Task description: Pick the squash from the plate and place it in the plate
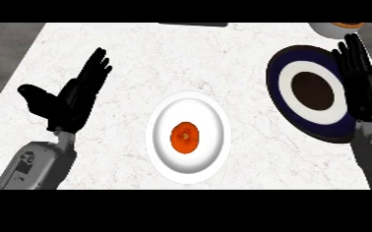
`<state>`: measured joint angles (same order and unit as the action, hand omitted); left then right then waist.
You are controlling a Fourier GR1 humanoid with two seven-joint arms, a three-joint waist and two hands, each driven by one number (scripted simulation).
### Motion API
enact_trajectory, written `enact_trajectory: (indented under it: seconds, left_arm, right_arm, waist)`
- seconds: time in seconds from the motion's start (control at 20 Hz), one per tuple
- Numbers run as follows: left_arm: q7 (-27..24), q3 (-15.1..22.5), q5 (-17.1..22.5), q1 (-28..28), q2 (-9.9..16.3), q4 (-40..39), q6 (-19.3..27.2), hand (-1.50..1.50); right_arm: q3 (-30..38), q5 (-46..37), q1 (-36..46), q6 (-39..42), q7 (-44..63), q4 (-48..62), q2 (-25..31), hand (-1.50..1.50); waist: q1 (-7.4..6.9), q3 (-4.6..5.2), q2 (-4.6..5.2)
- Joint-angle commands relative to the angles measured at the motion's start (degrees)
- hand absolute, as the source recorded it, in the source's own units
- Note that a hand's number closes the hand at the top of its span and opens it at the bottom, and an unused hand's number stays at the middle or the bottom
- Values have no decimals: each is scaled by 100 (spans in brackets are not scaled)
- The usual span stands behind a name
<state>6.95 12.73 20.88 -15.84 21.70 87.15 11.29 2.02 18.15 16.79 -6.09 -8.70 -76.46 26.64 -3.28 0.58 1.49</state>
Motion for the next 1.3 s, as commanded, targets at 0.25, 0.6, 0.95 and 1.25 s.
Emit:
enact_trajectory:
  seconds: [0.25,0.6,0.95,1.25]
  left_arm:
    - [27,162,-446,-59,244,-330,-9,0]
    - [91,67,-387,62,94,-835,47,0]
    - [-1,-55,-520,151,76,-944,160,0]
    - [-255,-297,-600,219,46,-1260,9,0]
  right_arm:
    - [-2214,389,1336,2599,88,-198,-1115,150]
    - [-2501,-659,1465,2935,-2290,1541,-1440,-150]
    - [-3225,-2386,2299,3209,-3871,2882,-1099,-150]
    - [-3326,-3085,2948,2876,-4433,3937,-1361,-150]
  waist:
    - [-915,-82,106]
    - [-168,-78,54]
    - [41,-67,-54]
    - [197,-62,-103]
